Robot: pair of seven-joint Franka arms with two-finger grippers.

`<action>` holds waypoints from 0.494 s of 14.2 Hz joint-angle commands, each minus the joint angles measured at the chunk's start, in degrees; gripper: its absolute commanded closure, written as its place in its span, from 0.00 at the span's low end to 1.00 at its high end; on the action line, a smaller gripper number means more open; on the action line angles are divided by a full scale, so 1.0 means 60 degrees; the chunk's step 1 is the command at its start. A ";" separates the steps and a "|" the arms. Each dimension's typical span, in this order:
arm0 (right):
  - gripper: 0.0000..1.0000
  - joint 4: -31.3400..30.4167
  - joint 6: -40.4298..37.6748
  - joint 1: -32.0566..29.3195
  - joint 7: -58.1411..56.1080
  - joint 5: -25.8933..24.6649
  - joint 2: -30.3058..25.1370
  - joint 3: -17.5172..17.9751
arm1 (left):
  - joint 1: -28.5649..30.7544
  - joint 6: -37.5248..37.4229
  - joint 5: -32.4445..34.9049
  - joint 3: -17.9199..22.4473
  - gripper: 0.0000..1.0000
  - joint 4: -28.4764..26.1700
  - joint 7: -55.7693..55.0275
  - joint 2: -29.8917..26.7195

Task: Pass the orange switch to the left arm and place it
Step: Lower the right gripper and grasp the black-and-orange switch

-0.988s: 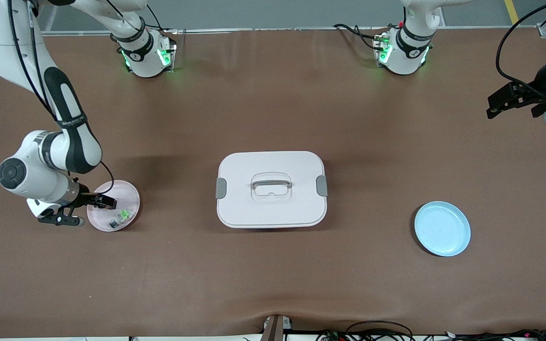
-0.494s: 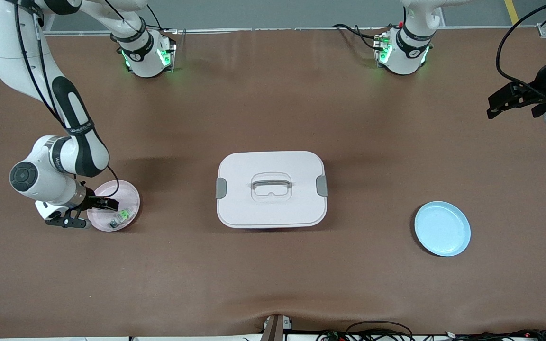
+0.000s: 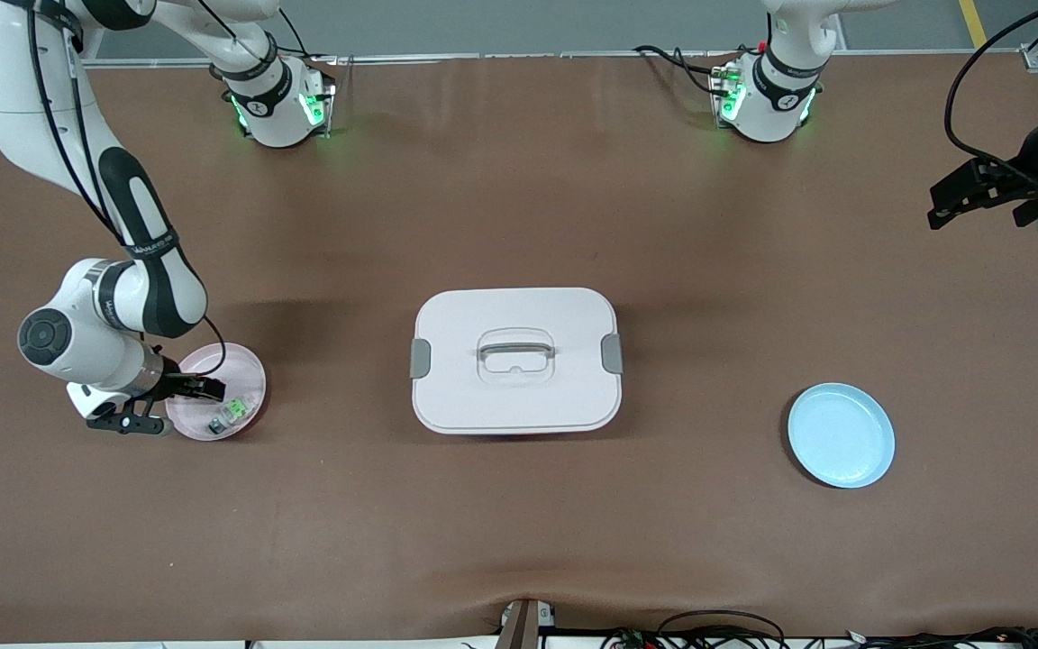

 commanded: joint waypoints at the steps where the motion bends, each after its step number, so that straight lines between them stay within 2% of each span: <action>1: 0.00 0.0053 0.0006 -0.0061 -0.0231 0.0179 0.0079 0.0025 | -0.0023 0.0140 0.0096 -0.0034 0.00 -0.0062 -0.0067 0.0051; 7: 0.00 -0.0005 -0.0009 -0.0149 -0.0435 0.0179 0.0123 0.0025 | -0.0009 0.0126 0.0082 -0.0049 0.00 -0.0033 -0.0067 -0.0036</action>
